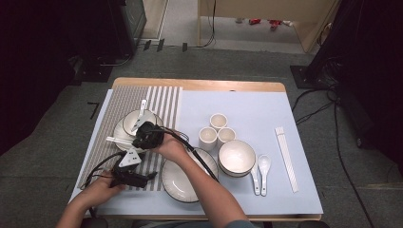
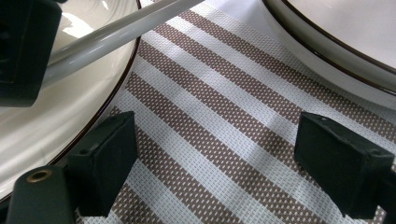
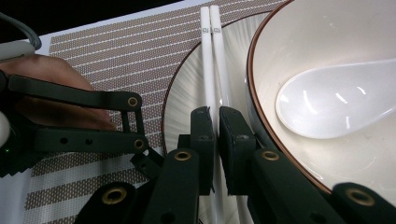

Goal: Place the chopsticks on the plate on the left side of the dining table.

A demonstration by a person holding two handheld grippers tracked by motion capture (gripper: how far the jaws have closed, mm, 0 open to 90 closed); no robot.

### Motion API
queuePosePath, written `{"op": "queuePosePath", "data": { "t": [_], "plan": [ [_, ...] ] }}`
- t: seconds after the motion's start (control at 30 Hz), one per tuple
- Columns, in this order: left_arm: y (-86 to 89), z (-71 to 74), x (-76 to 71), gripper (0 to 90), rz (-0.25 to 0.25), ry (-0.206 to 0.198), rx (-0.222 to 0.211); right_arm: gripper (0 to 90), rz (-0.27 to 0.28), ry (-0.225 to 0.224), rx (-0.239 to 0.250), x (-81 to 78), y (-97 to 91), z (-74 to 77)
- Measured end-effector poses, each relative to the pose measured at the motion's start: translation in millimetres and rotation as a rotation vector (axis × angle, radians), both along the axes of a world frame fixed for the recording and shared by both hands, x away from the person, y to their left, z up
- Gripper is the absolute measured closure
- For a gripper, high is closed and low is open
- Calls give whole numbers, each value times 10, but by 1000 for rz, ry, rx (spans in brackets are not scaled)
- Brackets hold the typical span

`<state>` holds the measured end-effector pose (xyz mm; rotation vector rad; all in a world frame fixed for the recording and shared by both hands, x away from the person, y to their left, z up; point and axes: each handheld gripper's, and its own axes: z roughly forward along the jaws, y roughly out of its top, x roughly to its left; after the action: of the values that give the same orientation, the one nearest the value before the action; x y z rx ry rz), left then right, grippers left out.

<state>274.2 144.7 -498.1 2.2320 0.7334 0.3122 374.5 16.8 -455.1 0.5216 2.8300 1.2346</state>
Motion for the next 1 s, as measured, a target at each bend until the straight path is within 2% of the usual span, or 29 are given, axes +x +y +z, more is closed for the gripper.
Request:
{"op": "queuePosePath", "data": {
  "t": [0.37, 0.7, 0.8, 1.0],
  "plan": [
    [2, 1, 1, 137, -1, -2, 3, 793, 3, 17, 2, -8, -16, 6],
    [1, 1, 1, 137, -1, 0, 1, 808, -5, 2, -3, -36, -144, 26],
    [0, 1, 1, 137, -1, 0, 1, 840, -7, 7, -9, -44, -182, 13],
    [1, 1, 1, 137, -1, 0, 1, 846, -6, -10, -9, -52, -174, 9]
  ]
}}
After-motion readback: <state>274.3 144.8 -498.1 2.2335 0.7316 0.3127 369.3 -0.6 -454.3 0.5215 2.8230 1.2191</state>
